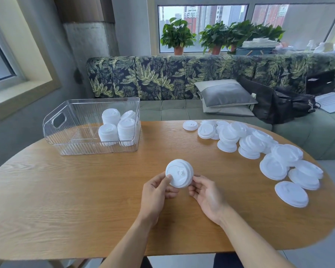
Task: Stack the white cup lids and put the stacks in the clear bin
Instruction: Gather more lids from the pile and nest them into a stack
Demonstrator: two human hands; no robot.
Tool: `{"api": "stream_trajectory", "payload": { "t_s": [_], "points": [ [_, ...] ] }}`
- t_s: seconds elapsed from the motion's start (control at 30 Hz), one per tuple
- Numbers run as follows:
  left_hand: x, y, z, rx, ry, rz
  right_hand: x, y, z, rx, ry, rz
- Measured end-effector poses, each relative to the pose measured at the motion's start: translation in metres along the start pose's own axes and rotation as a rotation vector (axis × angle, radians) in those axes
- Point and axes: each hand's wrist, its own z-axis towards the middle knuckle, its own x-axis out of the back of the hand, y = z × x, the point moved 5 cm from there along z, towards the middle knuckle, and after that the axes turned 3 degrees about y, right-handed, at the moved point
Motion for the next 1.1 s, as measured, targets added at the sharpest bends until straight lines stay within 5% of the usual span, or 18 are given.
{"api": "stream_trajectory", "payload": {
  "t_s": [0.43, 1.1],
  "points": [
    [0.000, 0.003, -0.003, -0.057, 0.031, 0.062, -0.002, 0.001, -0.003, 0.197, 0.049, -0.190],
    [-0.007, 0.005, -0.005, 0.005, -0.134, 0.110, 0.002, 0.004, 0.000, 0.099, -0.069, -0.117]
  ]
}}
